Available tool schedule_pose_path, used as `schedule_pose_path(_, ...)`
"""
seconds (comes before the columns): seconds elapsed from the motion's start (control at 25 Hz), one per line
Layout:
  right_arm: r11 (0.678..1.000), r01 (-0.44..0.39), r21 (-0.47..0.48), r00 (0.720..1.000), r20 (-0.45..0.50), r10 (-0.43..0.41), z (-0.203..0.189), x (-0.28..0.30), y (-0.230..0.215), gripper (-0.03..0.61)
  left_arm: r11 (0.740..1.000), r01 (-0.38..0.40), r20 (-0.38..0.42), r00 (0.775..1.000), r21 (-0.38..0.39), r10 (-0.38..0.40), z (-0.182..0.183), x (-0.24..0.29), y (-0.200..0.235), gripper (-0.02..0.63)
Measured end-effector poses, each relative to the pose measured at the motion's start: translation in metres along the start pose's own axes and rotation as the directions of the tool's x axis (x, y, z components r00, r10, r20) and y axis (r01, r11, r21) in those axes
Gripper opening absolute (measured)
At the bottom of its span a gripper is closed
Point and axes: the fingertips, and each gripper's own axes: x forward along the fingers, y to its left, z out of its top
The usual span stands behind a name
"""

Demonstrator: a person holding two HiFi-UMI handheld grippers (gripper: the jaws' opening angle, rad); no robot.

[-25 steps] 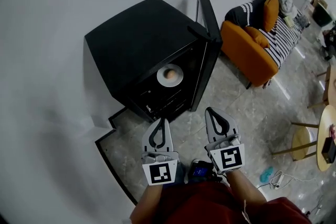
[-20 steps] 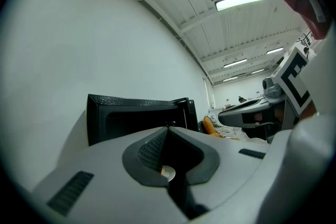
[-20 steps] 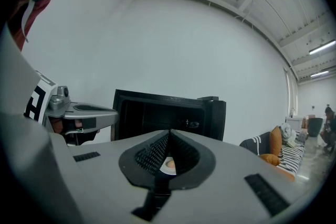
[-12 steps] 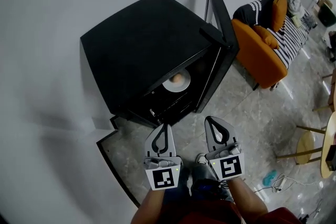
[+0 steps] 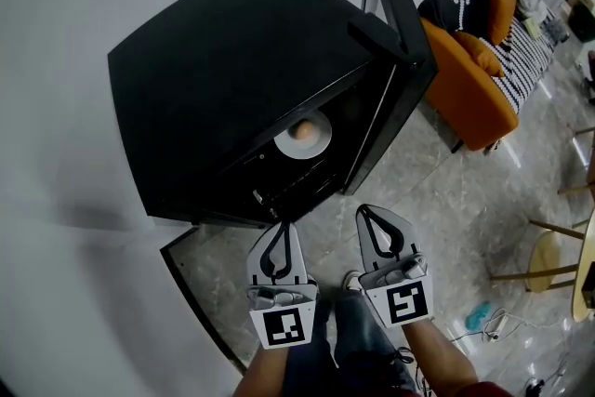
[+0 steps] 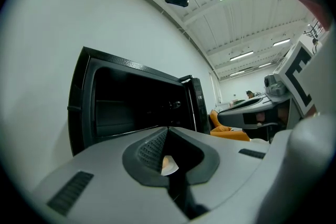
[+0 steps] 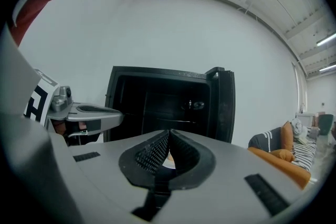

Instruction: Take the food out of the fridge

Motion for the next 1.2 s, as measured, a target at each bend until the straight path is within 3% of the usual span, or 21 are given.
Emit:
schedule_pose_path(0.48,1.0,0.015,-0.003,0.999,-0.043,-0.015,-0.087,0.009,-0.02,0.021,1.0,0.023,-0.026,0.999,-0.011,-0.023,-0.081,0.02,-0.019,0.014)
schedule_pose_path(0.84,0.999,0.033,0.005,0.998,-0.057,-0.033,-0.14,0.015,-0.022,0.021,0.999,-0.031,-0.024,0.999,-0.01,0.03,-0.126,0.029,-0.003,0.014)
schedule_pose_path(1.08,0.999,0.043,0.009,0.997,-0.064,-0.042,-0.166,0.02,-0.021,0.021,0.996,-0.015,-0.062,0.998,0.087,0.02,-0.157,0.029,-0.002,0.014)
schedule_pose_path(1.2,0.999,0.033,0.027,0.997,-0.071,-0.031,-0.174,0.022,-0.018,0.021,0.997,-0.022,-0.064,0.998,0.068,0.026,-0.162,0.029,-0.002,0.014)
